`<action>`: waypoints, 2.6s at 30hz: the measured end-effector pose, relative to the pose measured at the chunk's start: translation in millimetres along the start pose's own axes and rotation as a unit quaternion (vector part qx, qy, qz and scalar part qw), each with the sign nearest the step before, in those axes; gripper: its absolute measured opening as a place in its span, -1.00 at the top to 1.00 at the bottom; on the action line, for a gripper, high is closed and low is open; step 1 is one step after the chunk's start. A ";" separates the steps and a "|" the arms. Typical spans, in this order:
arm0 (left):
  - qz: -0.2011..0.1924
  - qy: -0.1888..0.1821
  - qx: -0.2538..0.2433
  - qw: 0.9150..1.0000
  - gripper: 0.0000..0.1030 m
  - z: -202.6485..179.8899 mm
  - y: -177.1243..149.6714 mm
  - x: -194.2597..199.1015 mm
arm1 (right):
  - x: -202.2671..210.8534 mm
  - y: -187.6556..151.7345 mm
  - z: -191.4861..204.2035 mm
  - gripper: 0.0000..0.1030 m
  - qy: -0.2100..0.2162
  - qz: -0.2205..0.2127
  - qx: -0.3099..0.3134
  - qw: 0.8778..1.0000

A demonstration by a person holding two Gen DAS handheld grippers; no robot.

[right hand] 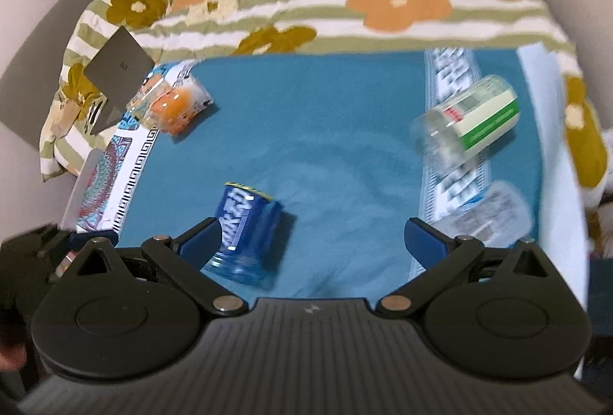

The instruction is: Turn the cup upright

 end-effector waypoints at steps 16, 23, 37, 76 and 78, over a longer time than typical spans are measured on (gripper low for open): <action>-0.014 -0.025 0.032 0.999 -1.00 90.9 -34.6 -5.5 | -115.1 20.2 25.6 -0.82 0.035 0.136 -0.169 0.976; -0.013 -0.036 0.031 0.999 -1.00 100.4 -37.1 -9.3 | -127.9 14.9 23.0 -0.62 0.025 0.140 -0.180 0.973; -0.012 -0.040 0.026 0.999 -1.00 100.3 -37.6 -7.1 | -124.3 10.4 21.4 -0.41 0.036 0.111 -0.186 0.976; -0.030 -0.039 -0.060 0.997 -1.00 84.6 -42.7 -25.4 | -97.2 -75.6 81.8 -0.43 -0.058 -0.263 0.047 0.962; -0.028 -0.040 -0.062 0.997 -1.00 83.0 -43.3 -26.5 | -98.7 -79.5 81.3 -0.42 -0.066 -0.254 0.054 0.963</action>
Point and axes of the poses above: each gripper's, at about its wrist camera, not at the fingertips, and x roughly against the way its jaws point, z to its left, y to its top, the point moved 2 cm from there along -x, roughly the way its jaws point, and after that the axes turned 6 degrees about -x, right-handed, at the moved point
